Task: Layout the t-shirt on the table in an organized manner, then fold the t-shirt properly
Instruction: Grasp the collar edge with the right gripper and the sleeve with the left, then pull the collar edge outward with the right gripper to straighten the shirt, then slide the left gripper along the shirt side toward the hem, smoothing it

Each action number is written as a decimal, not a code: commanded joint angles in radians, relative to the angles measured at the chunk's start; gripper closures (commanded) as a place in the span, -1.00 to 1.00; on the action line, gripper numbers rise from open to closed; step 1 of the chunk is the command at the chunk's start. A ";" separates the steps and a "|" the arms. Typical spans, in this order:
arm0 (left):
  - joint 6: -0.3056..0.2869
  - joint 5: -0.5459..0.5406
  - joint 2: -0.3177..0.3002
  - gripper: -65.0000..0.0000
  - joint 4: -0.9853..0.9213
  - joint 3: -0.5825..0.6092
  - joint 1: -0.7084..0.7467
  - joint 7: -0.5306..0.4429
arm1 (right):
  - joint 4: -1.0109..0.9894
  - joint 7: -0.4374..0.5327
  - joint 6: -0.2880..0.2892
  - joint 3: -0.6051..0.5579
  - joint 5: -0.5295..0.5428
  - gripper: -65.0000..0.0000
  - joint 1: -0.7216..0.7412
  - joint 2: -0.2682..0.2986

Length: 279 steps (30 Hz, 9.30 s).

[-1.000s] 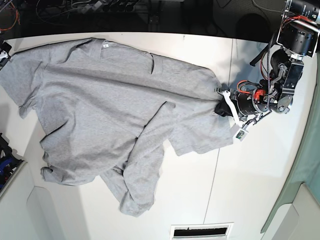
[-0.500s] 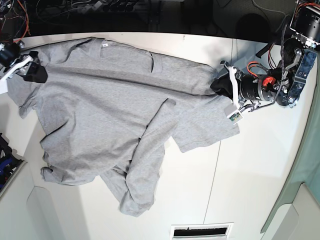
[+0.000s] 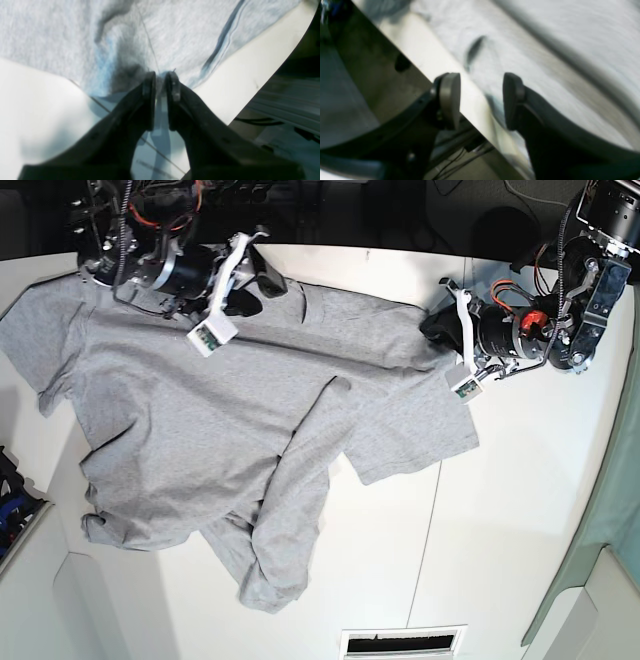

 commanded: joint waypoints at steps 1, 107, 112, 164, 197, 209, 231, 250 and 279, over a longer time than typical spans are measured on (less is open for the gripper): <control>-0.008 0.000 -0.013 0.66 0.014 -0.008 -0.011 -0.024 | 0.016 0.036 -0.011 -0.025 -0.019 0.17 0.015 -0.008; 0.169 0.371 0.383 0.67 -0.532 -0.006 -0.321 -0.198 | -0.146 0.010 -0.020 -0.056 -0.093 0.00 0.096 -0.014; 0.169 0.372 0.383 0.67 -0.532 -0.006 -0.321 -0.195 | -0.146 -0.011 -0.001 -0.065 -0.058 0.00 0.063 -0.011; 0.188 0.397 0.382 0.67 -0.532 -0.006 -0.319 -0.168 | 0.137 -0.051 -0.005 0.172 0.074 0.00 -0.259 0.099; 0.144 0.161 0.214 0.67 -0.089 -0.006 -0.247 0.000 | 0.212 0.005 -0.085 0.451 0.142 0.00 -0.139 0.033; 0.247 0.306 0.206 0.67 -0.087 -0.008 -0.292 -0.210 | -0.159 0.109 -0.183 0.537 0.010 0.00 0.177 0.016; 0.337 0.403 0.246 0.67 -0.756 -0.008 -0.522 -0.254 | -0.689 0.219 -0.167 0.537 -0.140 0.51 0.463 0.023; 0.168 0.118 0.064 0.67 -0.681 -0.008 -0.220 -0.058 | -0.688 0.045 -0.167 0.537 -0.038 0.51 0.445 0.152; 0.259 0.275 0.123 0.41 -0.116 -0.041 -0.277 -0.226 | -0.289 0.071 -0.167 0.576 0.063 0.47 0.295 0.146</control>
